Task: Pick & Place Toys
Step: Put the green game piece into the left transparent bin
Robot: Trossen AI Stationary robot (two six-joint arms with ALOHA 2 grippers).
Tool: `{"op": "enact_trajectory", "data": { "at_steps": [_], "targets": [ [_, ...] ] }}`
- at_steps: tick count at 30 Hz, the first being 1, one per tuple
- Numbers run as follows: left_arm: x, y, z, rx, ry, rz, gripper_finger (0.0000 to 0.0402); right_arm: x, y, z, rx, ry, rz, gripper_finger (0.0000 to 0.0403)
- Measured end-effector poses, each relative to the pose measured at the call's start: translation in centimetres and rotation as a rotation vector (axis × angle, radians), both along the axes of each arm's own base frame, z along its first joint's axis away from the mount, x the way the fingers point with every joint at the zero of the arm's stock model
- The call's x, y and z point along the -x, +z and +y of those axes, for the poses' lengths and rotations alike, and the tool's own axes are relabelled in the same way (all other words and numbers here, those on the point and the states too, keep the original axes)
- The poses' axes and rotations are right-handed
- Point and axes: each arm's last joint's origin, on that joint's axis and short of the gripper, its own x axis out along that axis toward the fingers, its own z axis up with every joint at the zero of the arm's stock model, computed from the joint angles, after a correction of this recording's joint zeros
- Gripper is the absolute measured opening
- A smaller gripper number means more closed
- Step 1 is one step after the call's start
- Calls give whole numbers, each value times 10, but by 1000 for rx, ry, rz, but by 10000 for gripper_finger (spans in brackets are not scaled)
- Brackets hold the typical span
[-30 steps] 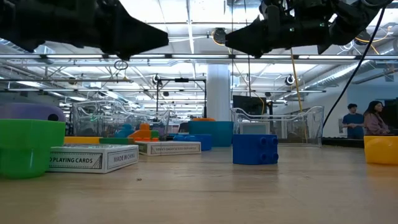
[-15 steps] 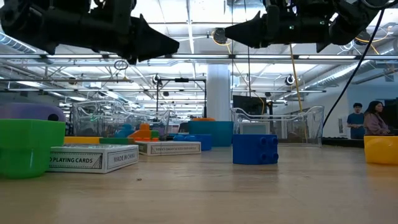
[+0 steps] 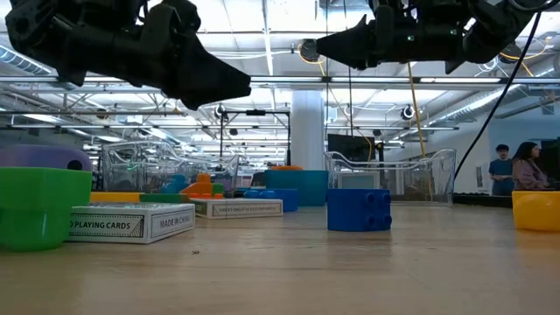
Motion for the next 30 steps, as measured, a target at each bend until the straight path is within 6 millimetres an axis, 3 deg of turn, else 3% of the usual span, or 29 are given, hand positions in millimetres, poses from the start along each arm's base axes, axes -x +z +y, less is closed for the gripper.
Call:
{"op": "enact_trajectory", "data": {
  "at_steps": [6, 11, 15, 21, 25, 30],
  "targets": [
    [0, -2, 0, 14, 2, 24, 250, 0, -6, 0, -41, 3, 62, 212],
    [1, -4, 0, -19, -2, 37, 279, -1, -11, 1, -71, 46, 108, 212],
    [3, -14, 0, -35, -3, 147, 280, -1, -15, 6, -107, 95, 143, 212],
    [8, -31, -2, 7, 29, 450, 264, -2, -18, 13, -78, 117, 186, 212],
    [6, -26, -2, 8, 65, 682, 255, -2, -18, 12, -70, 80, 184, 212],
    [5, -16, -2, -3, 81, 802, 253, -2, -21, 11, -76, 58, 206, 212]
  ]
}}
